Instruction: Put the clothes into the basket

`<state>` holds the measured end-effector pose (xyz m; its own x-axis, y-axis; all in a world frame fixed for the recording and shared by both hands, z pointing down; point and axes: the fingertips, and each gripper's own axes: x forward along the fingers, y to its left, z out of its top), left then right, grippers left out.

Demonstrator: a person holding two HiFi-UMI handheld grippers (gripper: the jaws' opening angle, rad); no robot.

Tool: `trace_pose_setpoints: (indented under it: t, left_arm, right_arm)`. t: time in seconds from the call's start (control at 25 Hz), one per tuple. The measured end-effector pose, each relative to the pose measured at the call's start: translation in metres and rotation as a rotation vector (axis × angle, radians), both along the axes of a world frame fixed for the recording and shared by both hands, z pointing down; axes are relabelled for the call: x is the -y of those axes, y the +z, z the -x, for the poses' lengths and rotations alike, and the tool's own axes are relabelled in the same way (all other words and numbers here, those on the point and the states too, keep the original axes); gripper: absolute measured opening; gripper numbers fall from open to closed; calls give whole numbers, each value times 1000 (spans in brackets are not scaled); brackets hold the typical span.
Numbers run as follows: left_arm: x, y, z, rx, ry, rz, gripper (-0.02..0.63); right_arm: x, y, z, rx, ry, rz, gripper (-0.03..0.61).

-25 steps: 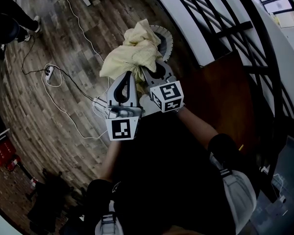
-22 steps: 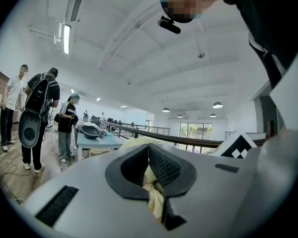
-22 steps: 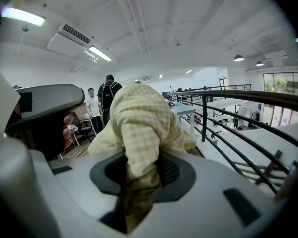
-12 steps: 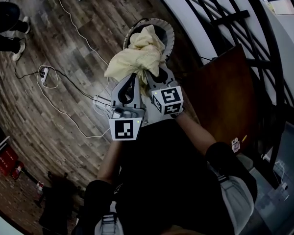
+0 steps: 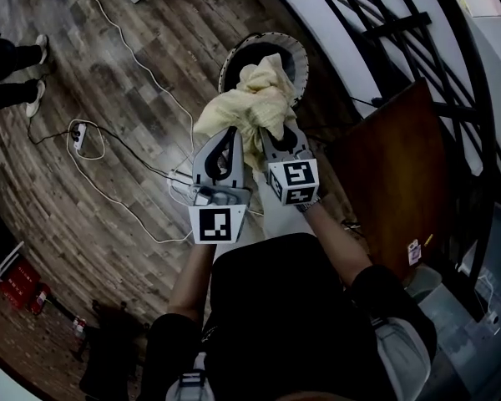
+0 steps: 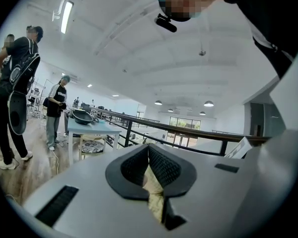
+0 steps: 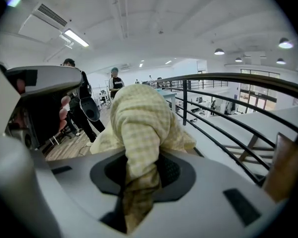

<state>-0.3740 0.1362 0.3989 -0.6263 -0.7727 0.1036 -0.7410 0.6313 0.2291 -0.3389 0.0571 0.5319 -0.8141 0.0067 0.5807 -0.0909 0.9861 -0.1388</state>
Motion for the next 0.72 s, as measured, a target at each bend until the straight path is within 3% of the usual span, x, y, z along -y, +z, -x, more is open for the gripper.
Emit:
trace_pose_setpoints:
  t: [0.2, 0.4, 0.6, 0.72]
  left_arm:
    - [8, 30, 4, -43, 7, 4, 14]
    - [14, 69, 4, -87, 41, 61, 14]
    - [22, 101, 13, -58, 58, 103, 14]
    - [22, 125, 21, -84, 57, 125, 14]
  right_arm:
    - [6, 32, 2, -31, 24, -7, 104]
    - [12, 75, 3, -90, 23, -18, 104]
    - [21, 124, 9, -142, 18, -26, 104]
    - [23, 155, 12, -181, 9, -38, 104]
